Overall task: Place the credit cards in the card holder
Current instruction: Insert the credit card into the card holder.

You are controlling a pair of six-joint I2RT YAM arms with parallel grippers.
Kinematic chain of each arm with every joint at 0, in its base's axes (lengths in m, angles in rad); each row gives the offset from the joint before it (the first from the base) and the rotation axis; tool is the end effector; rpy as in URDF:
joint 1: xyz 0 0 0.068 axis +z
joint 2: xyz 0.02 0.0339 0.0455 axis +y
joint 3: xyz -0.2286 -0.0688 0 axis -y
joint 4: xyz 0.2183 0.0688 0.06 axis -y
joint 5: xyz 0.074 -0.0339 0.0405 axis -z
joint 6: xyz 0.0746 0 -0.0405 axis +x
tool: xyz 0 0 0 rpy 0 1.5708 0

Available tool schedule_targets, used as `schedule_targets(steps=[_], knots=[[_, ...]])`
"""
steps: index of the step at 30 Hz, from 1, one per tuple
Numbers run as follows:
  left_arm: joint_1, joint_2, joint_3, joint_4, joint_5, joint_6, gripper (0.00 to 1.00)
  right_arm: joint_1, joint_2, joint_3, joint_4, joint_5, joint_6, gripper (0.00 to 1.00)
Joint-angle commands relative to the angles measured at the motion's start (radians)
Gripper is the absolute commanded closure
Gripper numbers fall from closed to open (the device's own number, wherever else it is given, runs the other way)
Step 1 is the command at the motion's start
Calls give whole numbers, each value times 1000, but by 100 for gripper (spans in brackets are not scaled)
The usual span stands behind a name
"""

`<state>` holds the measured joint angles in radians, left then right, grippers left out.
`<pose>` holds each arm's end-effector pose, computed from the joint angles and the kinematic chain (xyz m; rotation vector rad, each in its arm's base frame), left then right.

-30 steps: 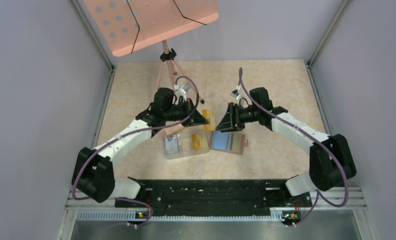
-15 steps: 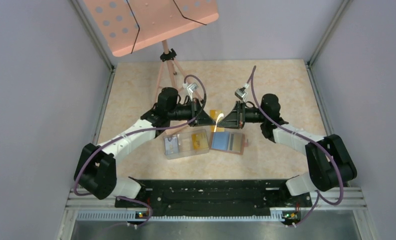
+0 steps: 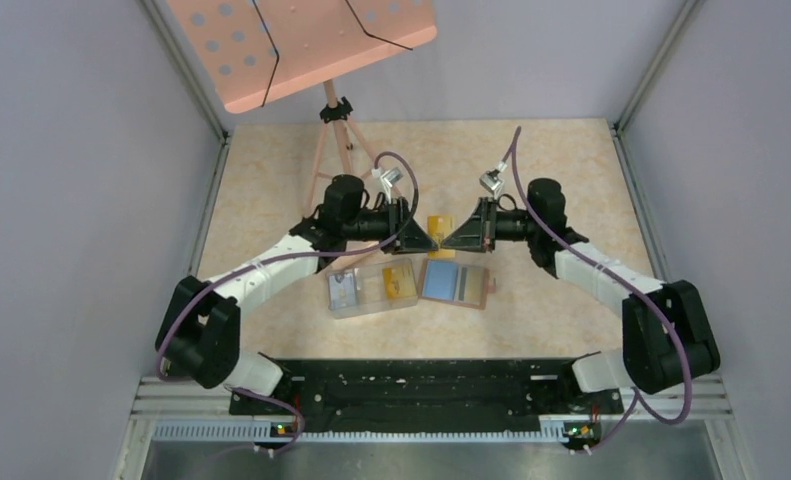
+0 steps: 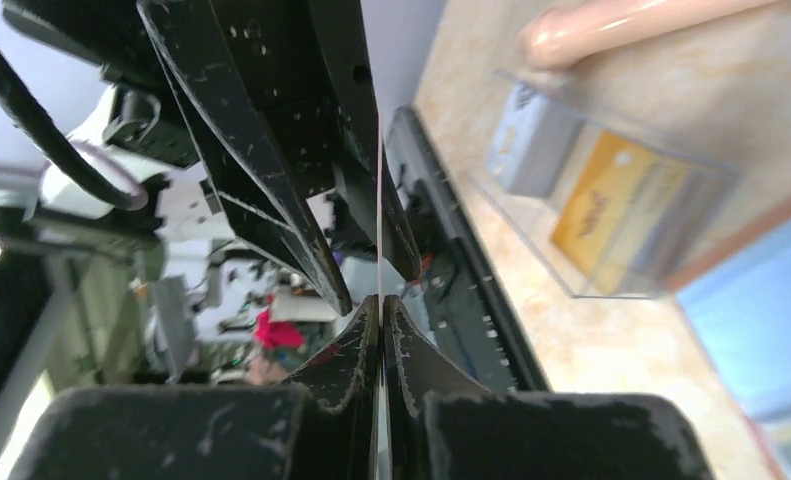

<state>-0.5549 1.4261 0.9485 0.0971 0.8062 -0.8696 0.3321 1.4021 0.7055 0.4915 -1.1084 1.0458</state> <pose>0.2480 -0.2171 0.2460 0.2768 2.2256 -1.6489 0.2548 0.1585 0.2230 -0.2313 2.1036 1.8805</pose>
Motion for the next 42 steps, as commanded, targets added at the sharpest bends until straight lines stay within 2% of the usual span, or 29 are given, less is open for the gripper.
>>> schedule_targets(steps=[1,4,7,12,20,26,29,35,39,42], knots=[[-10,65,88,-81,-94,51,62,-75,-86,96,-534,156,-384,100],[-37,143,217,-336,-283,140,61,-161,-107,54,-592,183,-405,100],[-62,256,365,-521,-388,190,60,-218,-125,26,-666,225,-441,100],[-98,445,572,-717,-494,233,57,-233,-124,21,-761,285,-491,100],[-133,680,801,-890,-598,260,52,-236,-83,16,-784,306,-503,100],[-136,683,766,-919,-697,286,52,-236,-69,24,-825,329,-540,100],[-134,674,726,-906,-695,286,51,-235,-60,22,-835,330,-553,100],[-134,701,701,-886,-630,276,50,-237,-33,22,-836,325,-575,100],[-134,709,681,-830,-513,255,50,-237,-28,21,-839,330,-579,100],[-135,711,666,-788,-433,224,54,-236,-26,22,-840,330,-585,100]])
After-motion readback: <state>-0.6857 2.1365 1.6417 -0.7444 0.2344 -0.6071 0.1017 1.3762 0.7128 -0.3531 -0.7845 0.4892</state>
